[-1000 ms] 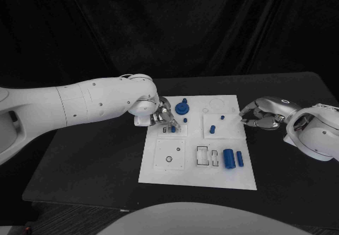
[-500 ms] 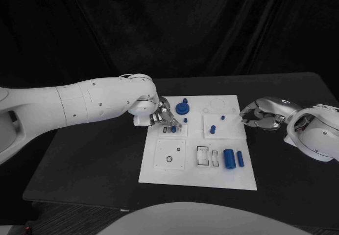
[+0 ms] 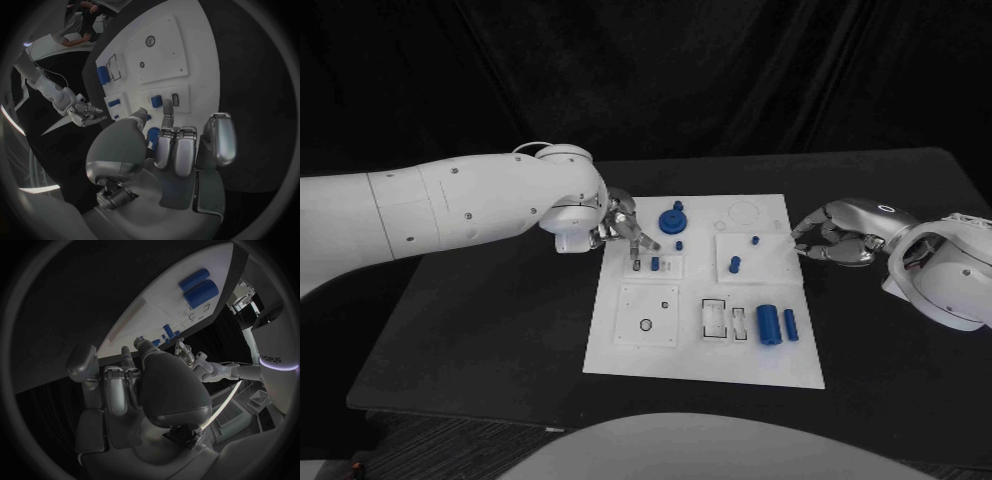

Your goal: Assemble the parts on the task board

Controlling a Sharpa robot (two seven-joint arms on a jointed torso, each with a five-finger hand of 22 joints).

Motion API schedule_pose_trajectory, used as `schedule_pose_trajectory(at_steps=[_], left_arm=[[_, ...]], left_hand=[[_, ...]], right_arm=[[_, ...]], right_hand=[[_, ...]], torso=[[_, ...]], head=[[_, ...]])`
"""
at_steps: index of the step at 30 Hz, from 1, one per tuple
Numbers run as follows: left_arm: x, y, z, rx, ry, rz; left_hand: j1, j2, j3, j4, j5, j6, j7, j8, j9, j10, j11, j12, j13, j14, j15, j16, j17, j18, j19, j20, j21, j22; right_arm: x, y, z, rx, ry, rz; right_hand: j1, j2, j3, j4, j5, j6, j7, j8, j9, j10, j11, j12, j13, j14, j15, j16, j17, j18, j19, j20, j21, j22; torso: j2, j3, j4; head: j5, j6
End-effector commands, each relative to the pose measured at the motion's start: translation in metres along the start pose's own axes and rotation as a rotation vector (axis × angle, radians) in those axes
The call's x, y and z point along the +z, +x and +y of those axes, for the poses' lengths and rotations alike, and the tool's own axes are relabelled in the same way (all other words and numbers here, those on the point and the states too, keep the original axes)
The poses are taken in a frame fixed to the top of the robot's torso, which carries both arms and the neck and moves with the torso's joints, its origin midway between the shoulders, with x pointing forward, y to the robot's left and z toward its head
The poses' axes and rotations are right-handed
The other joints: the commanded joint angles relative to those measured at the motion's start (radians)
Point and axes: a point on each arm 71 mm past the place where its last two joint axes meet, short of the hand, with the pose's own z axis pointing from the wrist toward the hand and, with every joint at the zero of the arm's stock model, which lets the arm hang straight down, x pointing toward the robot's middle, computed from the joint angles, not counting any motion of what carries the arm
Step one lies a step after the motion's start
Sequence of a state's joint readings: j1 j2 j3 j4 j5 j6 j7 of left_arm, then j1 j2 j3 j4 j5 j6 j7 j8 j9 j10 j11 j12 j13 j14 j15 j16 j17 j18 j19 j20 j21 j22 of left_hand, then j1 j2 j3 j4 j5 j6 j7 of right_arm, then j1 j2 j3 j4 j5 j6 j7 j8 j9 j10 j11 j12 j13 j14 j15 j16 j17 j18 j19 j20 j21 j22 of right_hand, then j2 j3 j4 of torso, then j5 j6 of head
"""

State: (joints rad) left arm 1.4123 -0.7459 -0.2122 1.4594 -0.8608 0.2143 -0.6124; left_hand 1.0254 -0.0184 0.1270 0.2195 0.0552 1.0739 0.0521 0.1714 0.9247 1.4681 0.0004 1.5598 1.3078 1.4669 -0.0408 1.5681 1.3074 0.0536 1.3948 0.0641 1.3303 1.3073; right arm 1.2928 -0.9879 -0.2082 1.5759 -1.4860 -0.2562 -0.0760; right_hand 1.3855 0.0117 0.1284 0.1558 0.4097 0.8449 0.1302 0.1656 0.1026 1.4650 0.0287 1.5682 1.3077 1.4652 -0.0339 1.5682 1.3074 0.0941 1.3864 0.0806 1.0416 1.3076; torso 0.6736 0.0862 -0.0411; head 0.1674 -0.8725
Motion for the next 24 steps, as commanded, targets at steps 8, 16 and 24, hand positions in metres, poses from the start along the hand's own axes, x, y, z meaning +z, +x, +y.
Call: schedule_pose_trajectory(at_steps=[8, 16, 24], left_arm=[[-0.016, -0.040, 0.005, 0.013, 0.005, -0.161], [-0.005, -0.057, 0.005, 0.017, -0.021, -0.180], [0.010, -0.058, 0.014, 0.003, -0.050, -0.182]], left_hand=[[0.033, 0.007, -0.011, -0.004, -0.003, 0.002, -0.001, 0.011, 0.012, 0.103, -0.011, 0.011, 0.263, 0.104, -0.011, 0.003, 0.263, 0.006, 0.015, -0.001, 0.014, 0.185], [0.068, 0.022, -0.013, -0.012, 0.004, -0.023, 0.002, 0.017, 0.030, 0.103, -0.010, 0.011, 0.263, 0.104, -0.011, 0.003, 0.263, 0.006, 0.016, -0.002, 0.015, 0.185], [0.090, 0.032, -0.012, -0.020, 0.020, -0.043, 0.005, 0.021, 0.042, 0.103, -0.007, 0.011, 0.263, 0.104, -0.008, 0.003, 0.263, 0.005, 0.016, -0.001, 0.015, 0.185]], right_arm=[[0.000, 0.001, 0.000, 0.000, 0.003, 0.001], [0.001, 0.001, 0.002, 0.001, -0.006, 0.000], [0.001, 0.001, 0.003, 0.002, -0.010, 0.002]], right_hand=[[-0.001, -0.013, 0.006, 0.000, 0.005, 0.004, 0.002, -0.005, -0.002, 0.106, 0.008, 0.003, 0.263, 0.106, 0.006, 0.003, 0.263, 0.009, -0.008, -0.002, -0.009, 0.126], [-0.002, -0.013, 0.007, 0.001, 0.005, 0.004, 0.002, -0.005, -0.002, 0.106, 0.008, 0.003, 0.263, 0.106, 0.006, 0.003, 0.263, 0.009, -0.008, -0.002, -0.008, 0.126], [-0.002, -0.013, 0.007, 0.001, 0.005, 0.004, 0.002, -0.005, -0.002, 0.106, 0.008, 0.003, 0.263, 0.106, 0.006, 0.003, 0.263, 0.009, -0.008, -0.002, -0.008, 0.126]], torso=[[-0.002, 0.0008, 0.0007], [-0.001, 0.0015, 0.0014], [0.004, -0.0017, 0.0000]], head=[[-0.001, 0.000], [0.000, 0.000], [0.004, 0.000]])
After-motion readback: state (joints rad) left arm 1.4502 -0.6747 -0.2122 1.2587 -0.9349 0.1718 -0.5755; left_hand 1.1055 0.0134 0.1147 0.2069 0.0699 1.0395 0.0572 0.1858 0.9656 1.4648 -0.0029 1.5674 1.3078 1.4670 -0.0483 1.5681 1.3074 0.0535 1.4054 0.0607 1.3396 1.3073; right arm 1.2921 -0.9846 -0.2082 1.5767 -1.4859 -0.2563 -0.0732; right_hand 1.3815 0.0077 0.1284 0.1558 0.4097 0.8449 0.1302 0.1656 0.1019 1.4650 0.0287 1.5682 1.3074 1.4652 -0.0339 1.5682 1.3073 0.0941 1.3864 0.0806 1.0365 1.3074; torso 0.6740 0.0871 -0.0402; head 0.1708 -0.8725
